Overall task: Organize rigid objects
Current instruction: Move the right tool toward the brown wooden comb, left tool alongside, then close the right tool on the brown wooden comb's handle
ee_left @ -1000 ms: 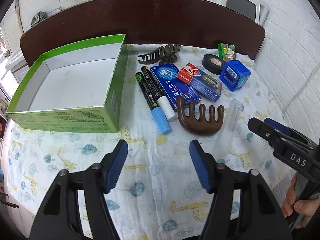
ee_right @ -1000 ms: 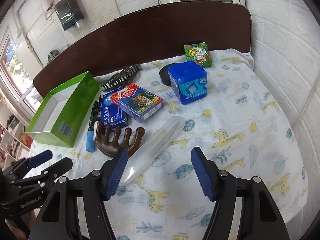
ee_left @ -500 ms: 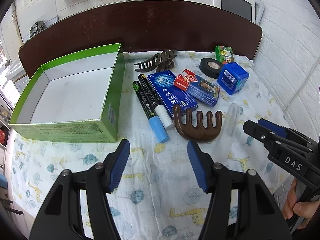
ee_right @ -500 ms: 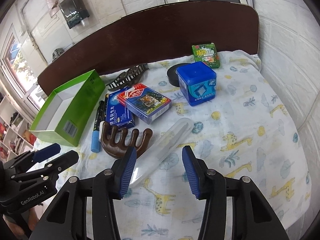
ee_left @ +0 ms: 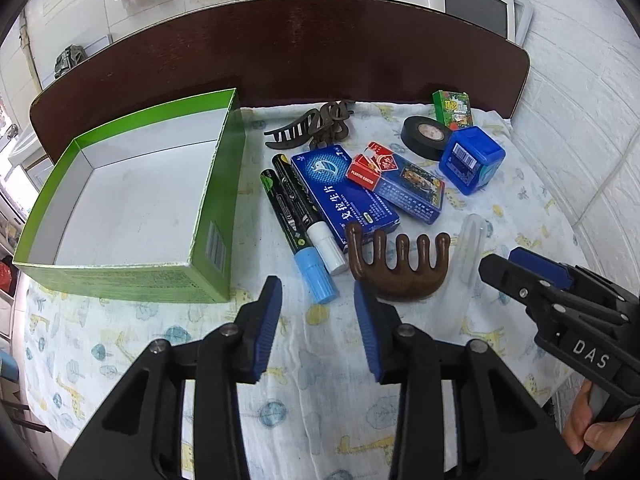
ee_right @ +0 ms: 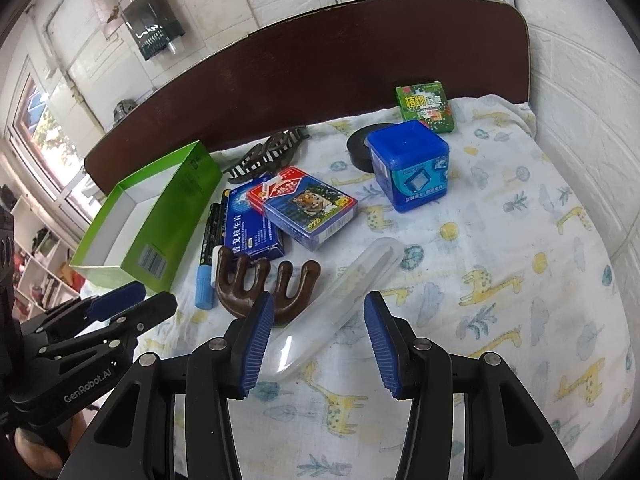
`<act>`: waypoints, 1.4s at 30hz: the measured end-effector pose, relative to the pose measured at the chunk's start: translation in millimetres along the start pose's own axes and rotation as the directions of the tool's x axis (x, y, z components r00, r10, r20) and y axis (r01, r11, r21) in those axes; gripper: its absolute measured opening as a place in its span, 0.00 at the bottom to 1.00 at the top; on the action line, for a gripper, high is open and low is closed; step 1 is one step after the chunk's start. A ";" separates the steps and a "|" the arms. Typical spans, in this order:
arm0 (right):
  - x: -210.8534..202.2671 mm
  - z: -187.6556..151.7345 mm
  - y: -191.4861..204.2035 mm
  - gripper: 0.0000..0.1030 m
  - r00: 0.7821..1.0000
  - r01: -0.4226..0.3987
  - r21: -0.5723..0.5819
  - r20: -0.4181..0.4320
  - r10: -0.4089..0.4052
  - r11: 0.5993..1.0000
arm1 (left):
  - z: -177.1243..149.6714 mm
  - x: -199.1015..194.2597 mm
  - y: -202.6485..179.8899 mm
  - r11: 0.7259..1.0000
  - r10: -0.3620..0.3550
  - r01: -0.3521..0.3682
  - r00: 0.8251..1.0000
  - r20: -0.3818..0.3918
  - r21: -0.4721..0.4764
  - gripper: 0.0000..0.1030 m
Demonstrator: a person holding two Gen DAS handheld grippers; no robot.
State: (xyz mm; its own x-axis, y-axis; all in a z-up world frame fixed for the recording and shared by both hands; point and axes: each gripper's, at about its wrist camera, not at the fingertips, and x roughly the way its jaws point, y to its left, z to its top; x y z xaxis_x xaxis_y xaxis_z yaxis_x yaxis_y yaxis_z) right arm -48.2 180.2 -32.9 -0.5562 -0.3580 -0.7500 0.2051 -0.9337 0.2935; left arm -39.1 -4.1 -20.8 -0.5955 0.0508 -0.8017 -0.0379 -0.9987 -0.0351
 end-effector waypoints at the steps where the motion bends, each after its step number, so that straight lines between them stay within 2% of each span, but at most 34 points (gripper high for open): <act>1: 1.8 0.5 1.1 0.49 1.000 -0.002 0.001 -0.003 0.002 1.000 | 1.3 1.8 0.4 1.000 -0.004 0.004 1.000 -0.003 -0.002 0.28; 11: 29.4 8.2 9.4 0.44 0.999 -0.029 -0.005 -0.040 0.029 1.000 | 10.0 21.2 -4.7 0.999 -0.034 0.035 0.999 -0.032 0.023 0.26; 14: 37.2 10.9 7.9 0.39 0.997 -0.052 0.001 -0.048 0.052 0.999 | 13.8 28.1 -5.2 0.999 -0.040 0.041 0.998 -0.044 0.025 0.25; 22: 53.6 13.3 6.3 0.32 0.995 -0.065 0.010 -0.077 0.065 0.998 | 20.6 42.0 -14.2 0.996 -0.061 0.065 0.996 -0.070 0.062 0.25; 26: 63.3 12.6 6.0 0.32 0.991 -0.062 0.025 -0.121 0.064 0.998 | 23.2 49.1 -15.2 0.996 -0.049 0.055 0.996 -0.079 0.068 0.22; 29: 65.7 12.9 3.1 0.32 0.989 -0.078 0.040 -0.125 0.082 0.996 | 23.7 49.5 -14.6 0.995 -0.055 0.062 0.995 -0.082 0.081 0.22; 36: 60.9 8.6 10.4 0.32 0.982 -0.095 0.012 -0.163 0.096 0.995 | 5.6 38.1 -12.6 0.993 -0.059 0.070 0.993 -0.104 0.099 0.19; 37: 58.8 5.1 12.7 0.32 0.979 -0.103 0.007 -0.173 0.103 0.995 | 0.7 34.6 -11.2 0.991 -0.087 0.098 0.990 -0.115 0.096 0.20; 38: 57.0 2.1 15.5 0.32 0.976 -0.115 0.001 -0.185 0.113 0.993 | -4.8 31.6 -8.8 0.989 -0.113 0.125 0.984 -0.135 0.079 0.16; 40: 54.2 -5.6 21.5 0.31 0.960 -0.177 0.013 -0.218 0.176 0.984 | -15.4 25.2 -4.1 0.990 -0.116 0.126 0.984 -0.138 0.068 0.18; 42: 51.6 -13.4 28.9 0.31 0.953 -0.195 -0.001 -0.237 0.189 0.981 | -24.6 18.8 -0.2 0.990 -0.105 0.116 0.985 -0.138 0.075 0.19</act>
State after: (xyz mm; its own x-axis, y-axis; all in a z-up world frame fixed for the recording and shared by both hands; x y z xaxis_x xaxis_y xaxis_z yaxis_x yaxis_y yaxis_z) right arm -60.2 134.7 -71.0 -0.3000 -0.5197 -0.7999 0.3103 -0.8461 0.4334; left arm -30.5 -3.2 -50.6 -0.4719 0.1531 -0.8683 -0.1668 -0.9825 -0.0826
